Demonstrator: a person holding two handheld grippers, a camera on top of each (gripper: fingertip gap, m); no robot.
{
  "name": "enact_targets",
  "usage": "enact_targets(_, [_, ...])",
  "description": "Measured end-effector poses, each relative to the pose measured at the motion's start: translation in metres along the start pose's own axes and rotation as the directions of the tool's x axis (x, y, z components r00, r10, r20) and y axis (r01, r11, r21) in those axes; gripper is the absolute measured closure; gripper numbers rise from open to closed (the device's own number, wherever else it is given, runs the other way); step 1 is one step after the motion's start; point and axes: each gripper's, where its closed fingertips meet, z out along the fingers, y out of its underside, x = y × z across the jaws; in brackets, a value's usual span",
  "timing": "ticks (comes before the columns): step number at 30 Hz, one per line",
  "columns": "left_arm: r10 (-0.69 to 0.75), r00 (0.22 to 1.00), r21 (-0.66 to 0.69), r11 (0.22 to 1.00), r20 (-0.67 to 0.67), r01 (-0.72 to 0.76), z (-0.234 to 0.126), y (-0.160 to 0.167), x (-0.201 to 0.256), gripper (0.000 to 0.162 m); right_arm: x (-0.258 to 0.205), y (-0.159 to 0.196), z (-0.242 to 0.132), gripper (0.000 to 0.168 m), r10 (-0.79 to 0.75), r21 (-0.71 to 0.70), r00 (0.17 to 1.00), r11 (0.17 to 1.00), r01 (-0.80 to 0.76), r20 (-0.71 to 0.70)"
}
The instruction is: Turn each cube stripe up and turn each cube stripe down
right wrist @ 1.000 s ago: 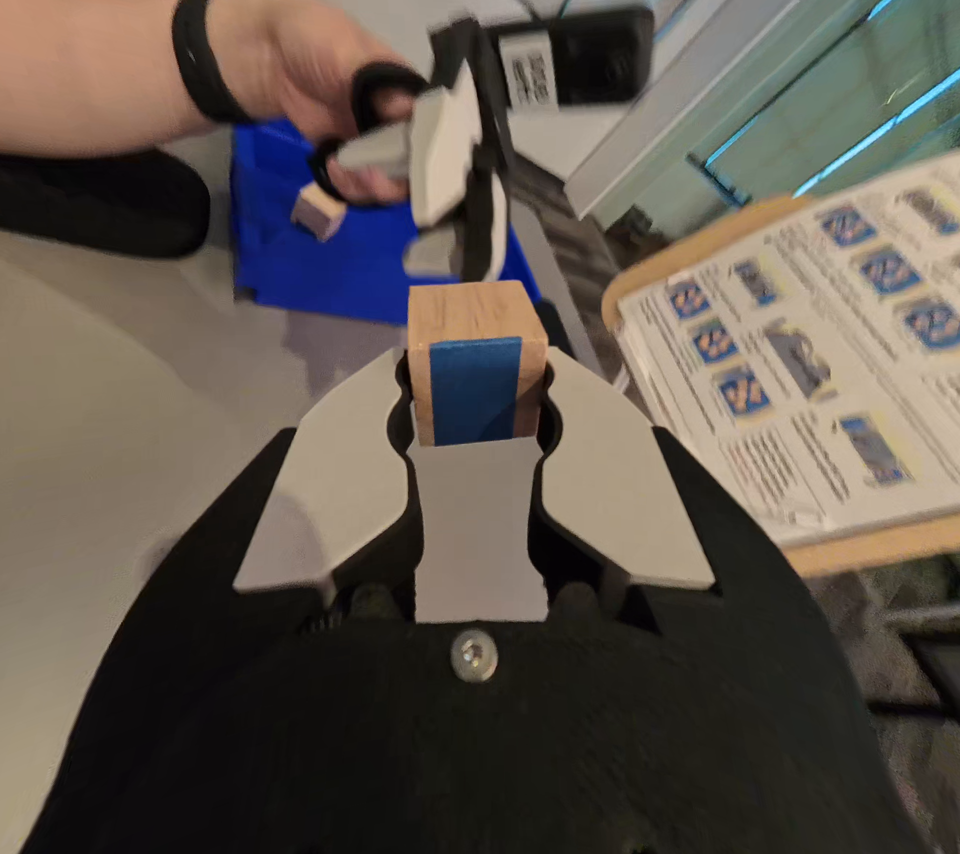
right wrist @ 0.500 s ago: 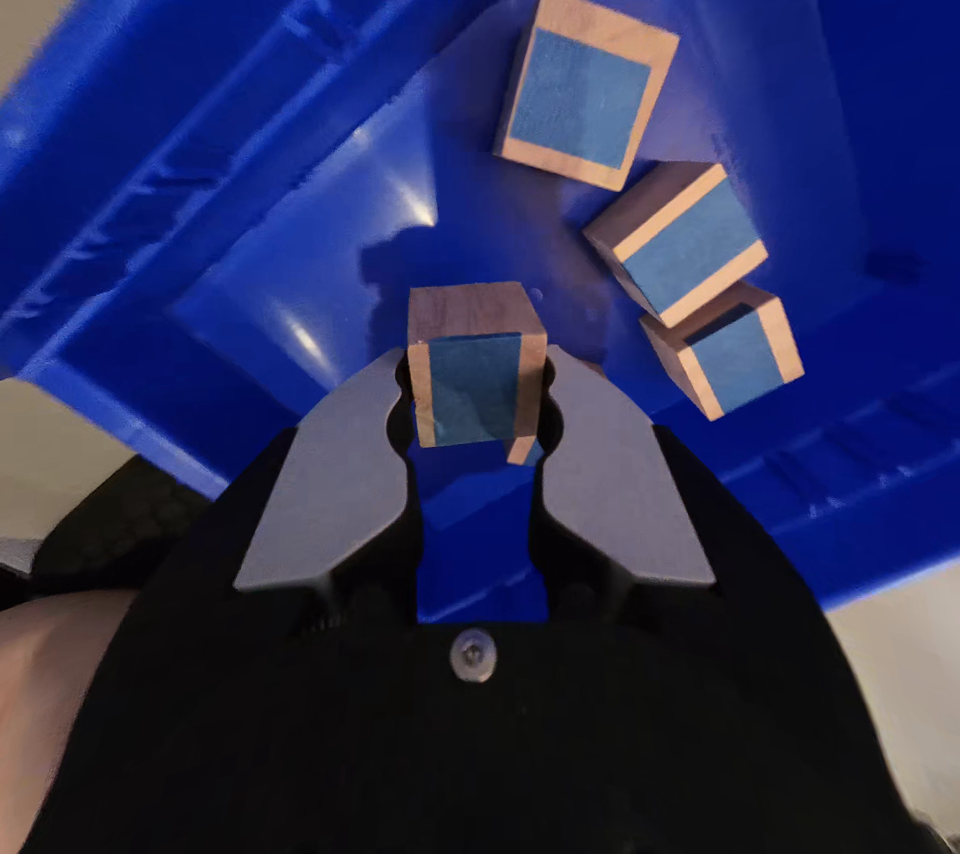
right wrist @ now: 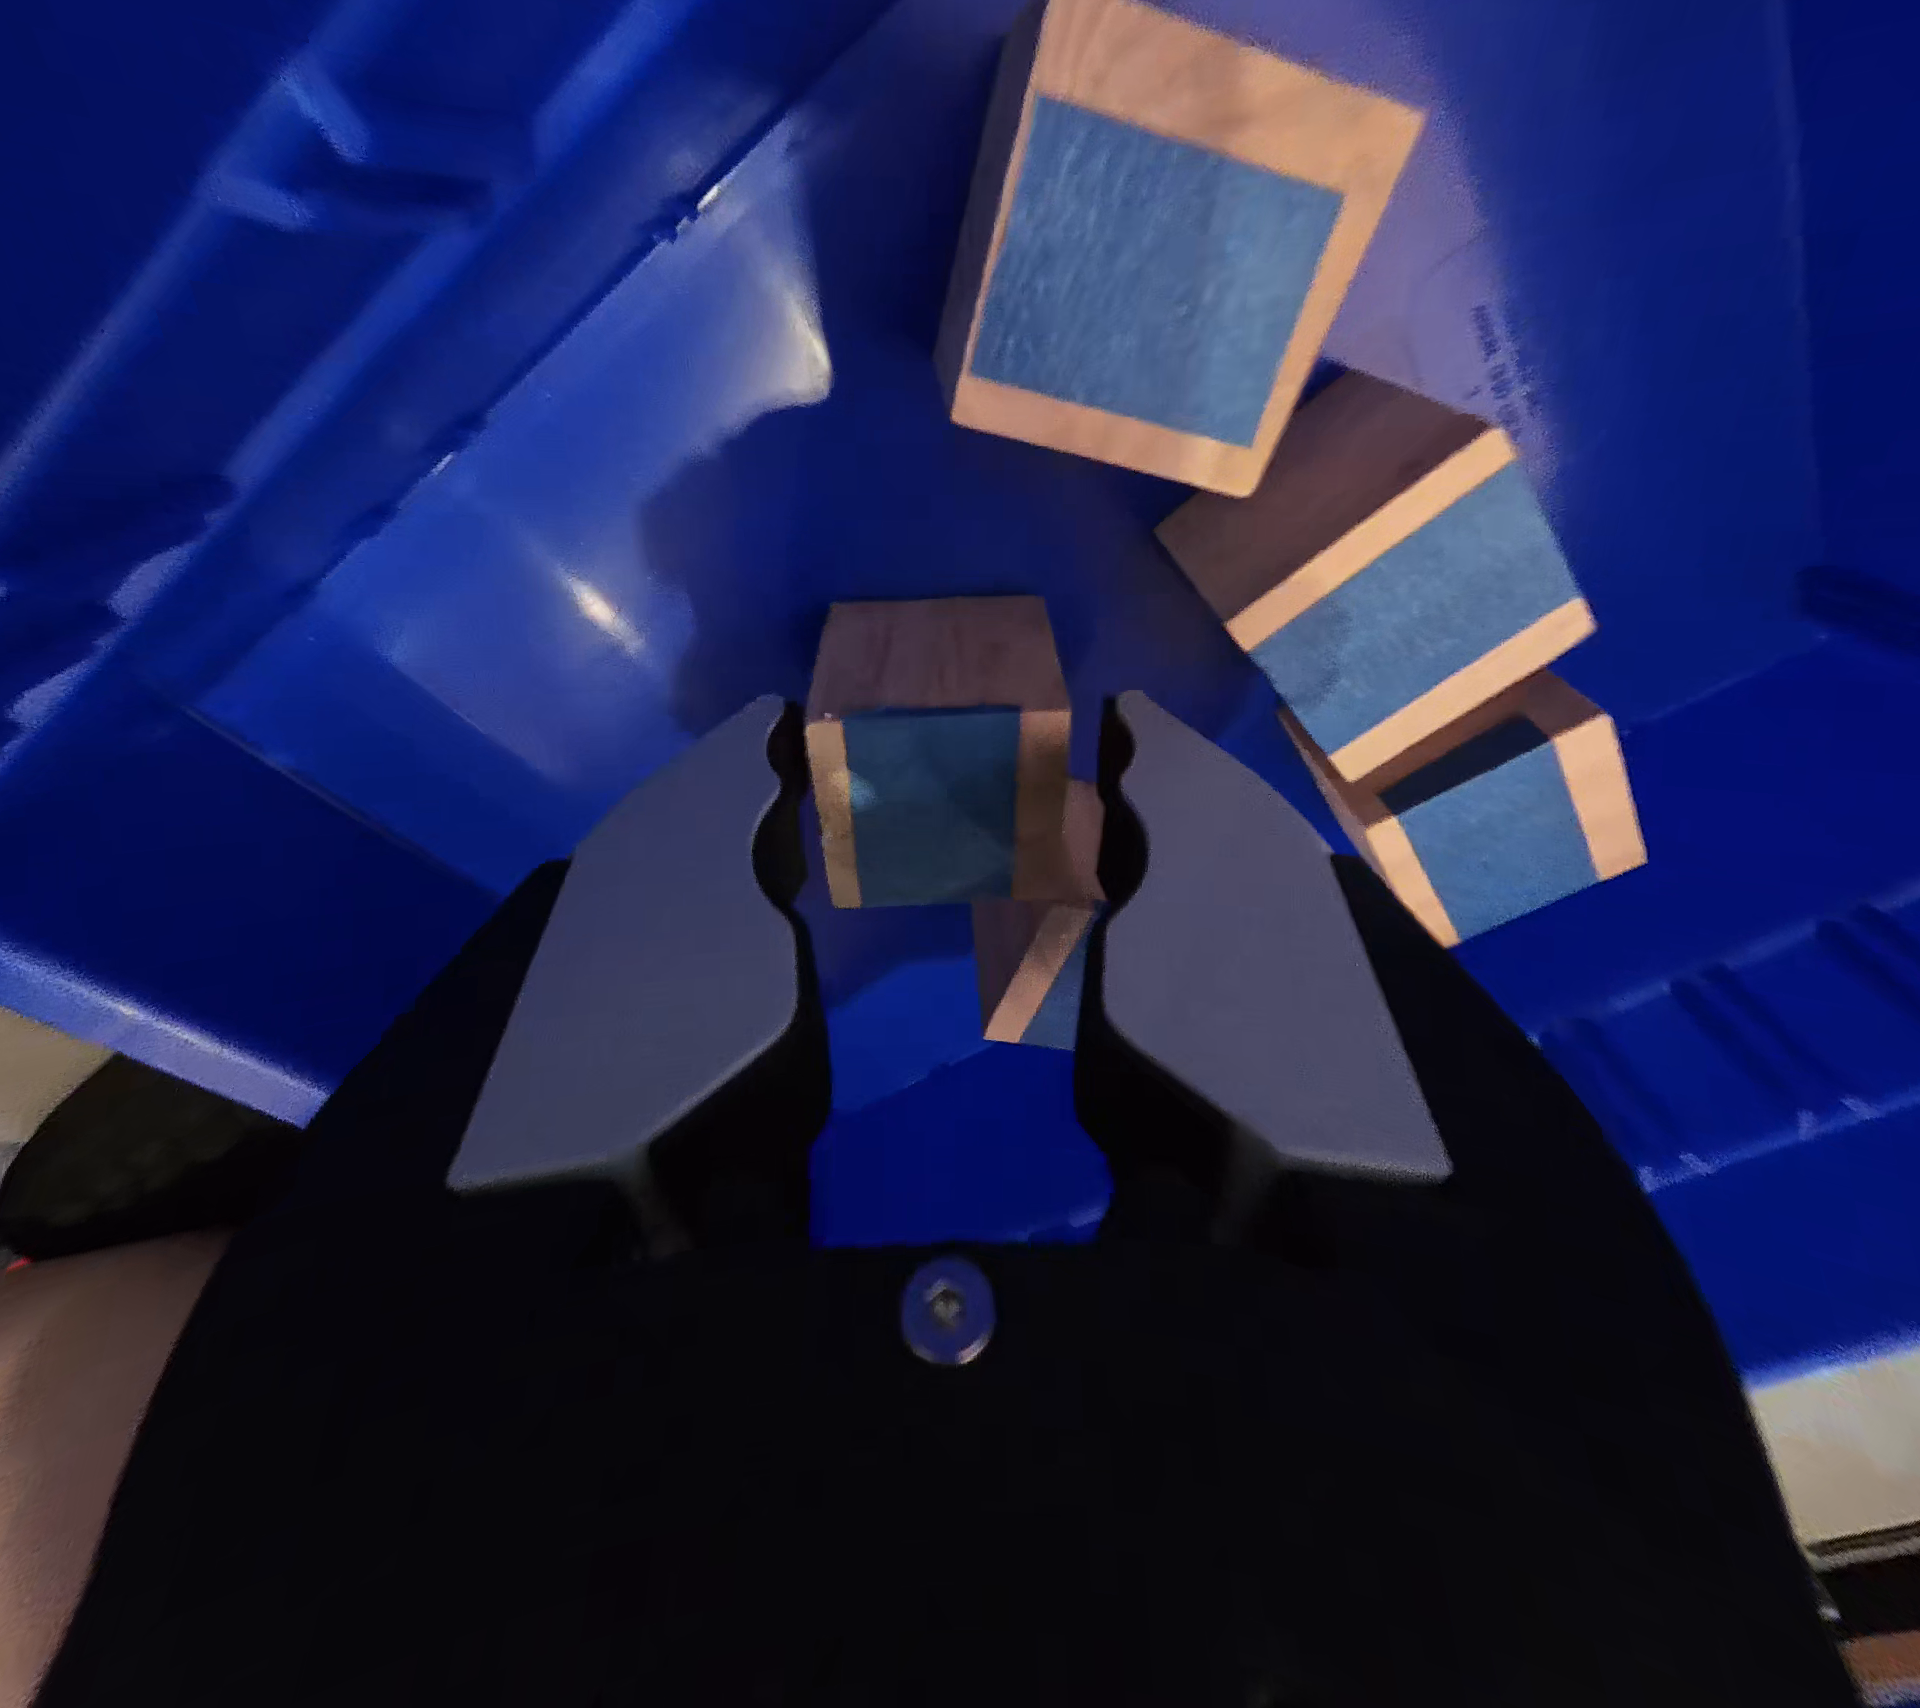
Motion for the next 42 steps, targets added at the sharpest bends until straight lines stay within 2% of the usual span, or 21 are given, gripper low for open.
enact_targets(5, [-0.106, 0.994, -0.266, 0.958, 0.020, 0.107, 0.034, 0.038, -0.020, 0.102, 0.003, -0.005, -0.013, 0.110, -0.002, 0.072, 1.000, 0.997, 0.003, -0.024])
enact_targets(8, [-0.123, 0.992, -0.285, 0.951, -0.002, 0.117, 0.047, 0.034, -0.027, 0.103, 0.003, -0.005, -0.016, 0.110, -0.001, 0.080, 1.000, 0.997, 0.003, -0.030])
enact_targets(12, [-0.168, 0.978, -0.345, 0.917, 0.122, 0.201, 0.053, 0.047, -0.052, 0.099, 0.001, -0.006, -0.015, 0.110, -0.017, 0.070, 0.999, 0.997, 0.019, -0.030])
enact_targets(16, [-0.204, 0.966, -0.407, 0.878, 0.162, 0.253, 0.054, 0.063, -0.060, 0.094, -0.001, -0.007, -0.014, 0.110, -0.026, 0.064, 0.999, 0.998, 0.028, -0.029])
enact_targets(18, [-0.203, 0.963, -0.420, 0.869, 0.179, 0.261, 0.054, 0.067, -0.062, 0.090, -0.001, -0.007, -0.013, 0.110, -0.027, 0.062, 0.999, 0.998, 0.029, -0.028])
enact_targets(27, [-0.251, 0.934, -0.524, 0.776, 0.254, 0.351, 0.064, 0.089, -0.070, 0.093, 0.000, -0.004, -0.014, 0.110, -0.028, 0.060, 0.999, 0.998, 0.029, -0.027])
enact_targets(32, [-0.258, 0.934, -0.577, 0.736, 0.246, 0.355, 0.068, 0.098, -0.067, 0.111, 0.002, -0.002, -0.013, 0.110, -0.016, 0.053, 1.000, 0.998, 0.017, -0.019])
enact_targets(38, [-0.236, 0.935, -0.575, 0.739, 0.265, 0.350, 0.068, 0.093, -0.067, 0.113, -0.001, -0.002, -0.009, 0.110, -0.025, 0.037, 1.000, 0.999, 0.025, -0.010])
enact_targets(42, [-0.247, 0.938, -0.513, 0.788, 0.245, 0.341, 0.062, 0.078, -0.063, 0.113, 0.000, -0.001, -0.009, 0.110, -0.023, 0.034, 1.000, 0.999, 0.024, -0.013])
